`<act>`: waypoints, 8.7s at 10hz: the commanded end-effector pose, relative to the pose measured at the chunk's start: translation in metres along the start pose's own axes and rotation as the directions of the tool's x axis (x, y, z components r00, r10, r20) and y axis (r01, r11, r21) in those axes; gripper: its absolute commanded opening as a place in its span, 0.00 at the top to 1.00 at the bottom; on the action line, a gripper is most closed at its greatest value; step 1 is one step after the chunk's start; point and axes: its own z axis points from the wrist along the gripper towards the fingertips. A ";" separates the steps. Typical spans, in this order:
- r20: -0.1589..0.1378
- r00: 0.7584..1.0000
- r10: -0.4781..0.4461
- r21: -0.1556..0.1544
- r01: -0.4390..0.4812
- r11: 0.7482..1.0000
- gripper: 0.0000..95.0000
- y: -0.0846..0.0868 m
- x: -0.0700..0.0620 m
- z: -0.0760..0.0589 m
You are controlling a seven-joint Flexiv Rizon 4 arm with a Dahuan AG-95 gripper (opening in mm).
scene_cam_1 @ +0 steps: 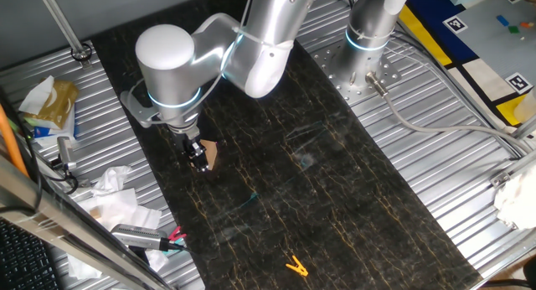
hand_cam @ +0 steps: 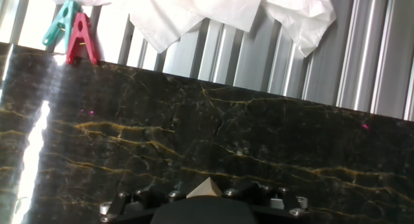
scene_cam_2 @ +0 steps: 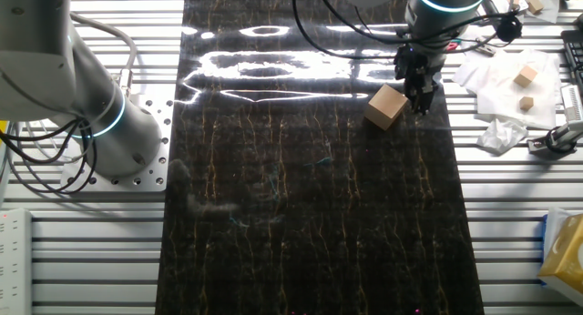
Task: Hold a small block with the gripper and sweep it from left to right on the table
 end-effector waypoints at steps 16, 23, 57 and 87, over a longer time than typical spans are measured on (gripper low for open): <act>0.009 1.000 0.018 -0.035 -0.017 0.999 0.20 0.000 0.001 -0.001; 0.026 0.999 0.033 -0.086 -0.030 0.996 0.20 0.000 0.010 0.002; 0.019 0.985 0.171 -0.117 -0.167 0.979 0.00 0.078 0.009 0.015; 0.054 0.971 0.231 -0.157 -0.220 0.963 0.20 0.086 0.023 -0.002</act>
